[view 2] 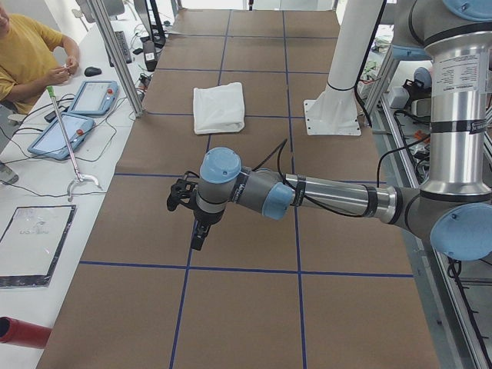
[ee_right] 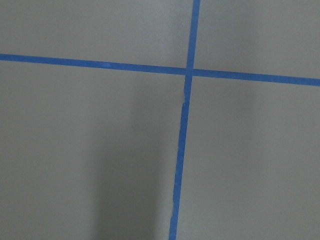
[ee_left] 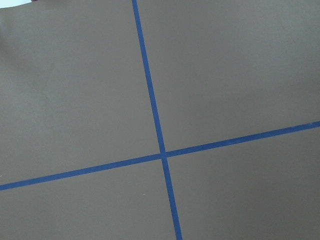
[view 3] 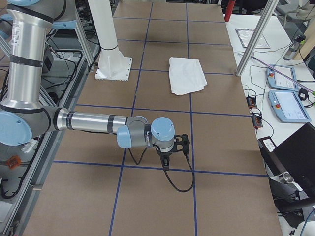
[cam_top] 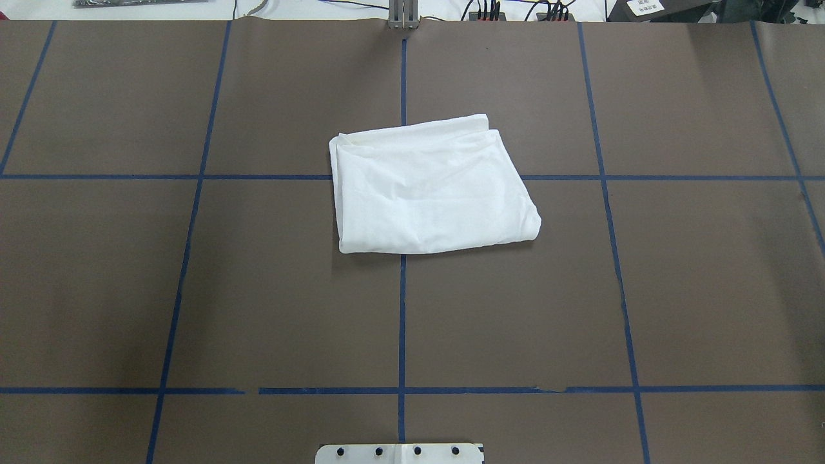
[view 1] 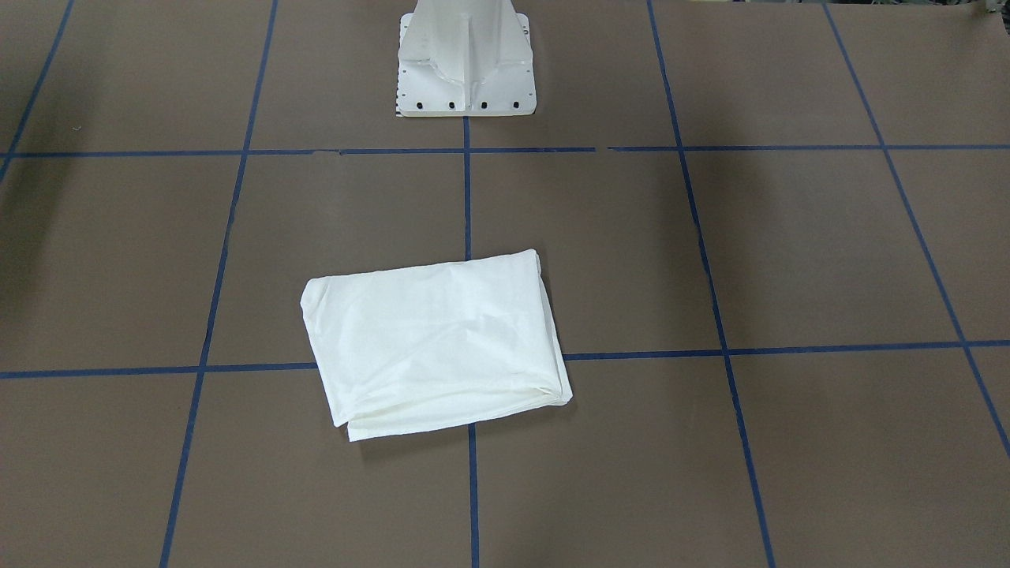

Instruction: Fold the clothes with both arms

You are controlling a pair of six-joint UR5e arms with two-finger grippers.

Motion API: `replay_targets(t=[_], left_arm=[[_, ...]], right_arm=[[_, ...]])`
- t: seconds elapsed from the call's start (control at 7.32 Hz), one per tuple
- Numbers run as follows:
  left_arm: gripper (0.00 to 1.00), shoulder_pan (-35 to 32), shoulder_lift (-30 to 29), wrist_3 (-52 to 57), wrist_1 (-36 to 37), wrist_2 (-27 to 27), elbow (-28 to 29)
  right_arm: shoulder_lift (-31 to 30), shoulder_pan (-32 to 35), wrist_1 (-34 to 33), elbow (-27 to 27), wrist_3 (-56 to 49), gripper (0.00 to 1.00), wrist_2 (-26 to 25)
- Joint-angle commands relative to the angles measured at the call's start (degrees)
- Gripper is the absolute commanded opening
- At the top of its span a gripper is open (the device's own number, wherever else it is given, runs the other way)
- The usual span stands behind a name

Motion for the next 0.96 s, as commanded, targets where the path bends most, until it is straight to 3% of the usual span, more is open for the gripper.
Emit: replay_targets(t=[0.0,0.82], left_arm=[[1.00,0.0,-0.1,0.0,-0.1,0.0,-0.1],[1.00,0.0,-0.4,-0.2,-0.2,-0.1,0.0]], right_arm=[[0.1,0.0,0.0,-0.1,0.0,1.00,0.0],[0.0,0.0,0.0,0.2,0.0,1.00,0.0]])
